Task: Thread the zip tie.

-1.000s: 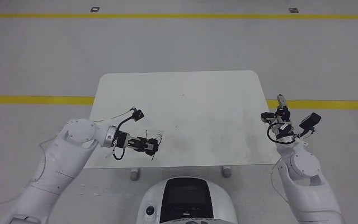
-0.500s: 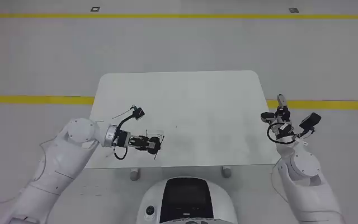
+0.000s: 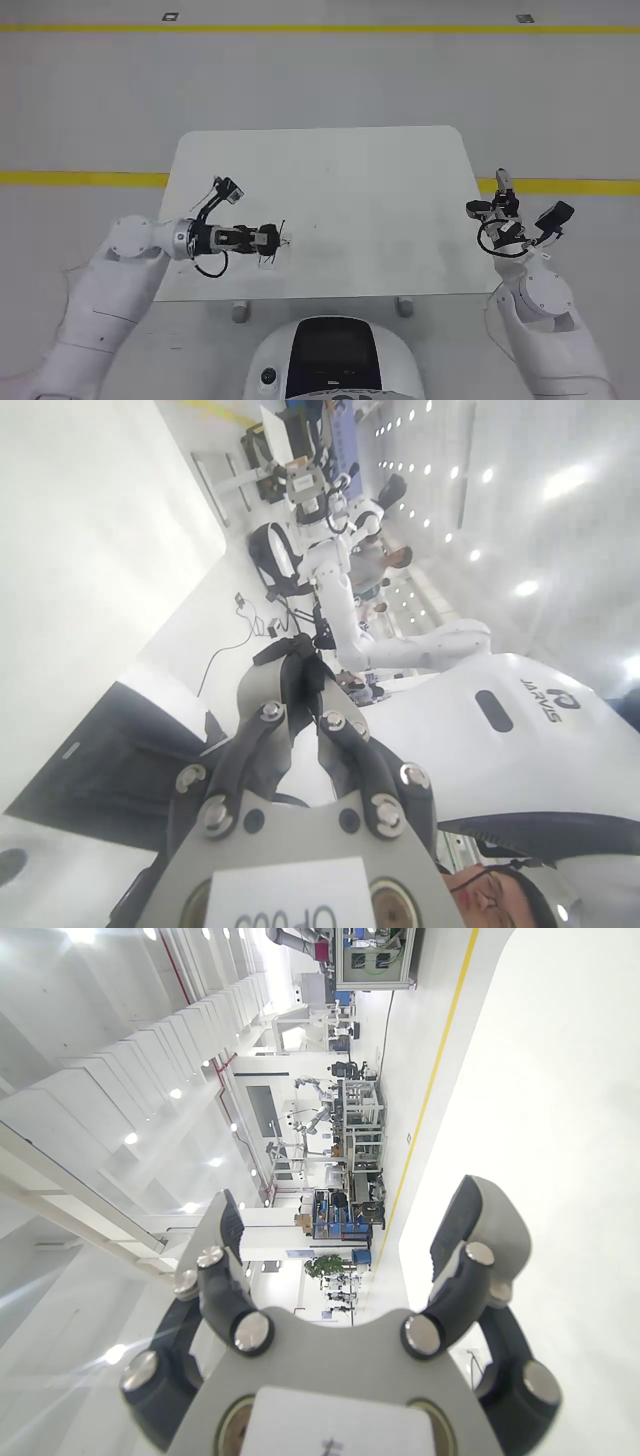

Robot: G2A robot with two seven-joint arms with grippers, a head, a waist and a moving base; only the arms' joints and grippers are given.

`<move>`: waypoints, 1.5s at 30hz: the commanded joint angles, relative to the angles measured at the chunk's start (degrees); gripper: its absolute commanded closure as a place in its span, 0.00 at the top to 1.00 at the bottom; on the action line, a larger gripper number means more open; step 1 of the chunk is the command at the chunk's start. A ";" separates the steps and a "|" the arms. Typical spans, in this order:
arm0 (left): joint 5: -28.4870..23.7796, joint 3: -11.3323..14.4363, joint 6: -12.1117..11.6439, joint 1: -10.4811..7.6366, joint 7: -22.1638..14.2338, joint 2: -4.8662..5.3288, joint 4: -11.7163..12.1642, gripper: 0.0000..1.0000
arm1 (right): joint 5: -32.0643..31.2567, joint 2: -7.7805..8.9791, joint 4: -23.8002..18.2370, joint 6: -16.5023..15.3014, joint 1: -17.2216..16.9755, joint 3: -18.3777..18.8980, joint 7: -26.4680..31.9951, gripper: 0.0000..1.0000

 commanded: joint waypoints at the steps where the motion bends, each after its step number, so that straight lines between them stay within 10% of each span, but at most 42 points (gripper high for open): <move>1: -0.23 -1.47 0.00 0.74 -0.01 -0.72 0.21 0.00 | 0.00 0.00 0.00 0.00 0.00 0.00 0.00 1.00; 13: -10.54 -4.95 0.00 3.51 -0.01 -3.13 2.05 0.00 | 0.00 0.00 0.00 0.00 0.00 0.00 0.00 1.00; 23: -12.59 -3.14 0.00 3.06 -0.01 -2.09 3.53 0.00 | 0.00 0.00 0.00 0.00 0.00 0.00 0.00 1.00; 39: -6.02 -3.19 0.00 2.72 0.36 -0.83 0.18 0.00 | 0.00 0.00 0.00 0.00 0.00 0.00 0.00 1.00; 45: 10.58 -4.53 0.00 3.26 6.31 -1.35 -4.64 0.00 | 0.00 0.00 0.00 0.00 0.00 0.00 0.00 1.00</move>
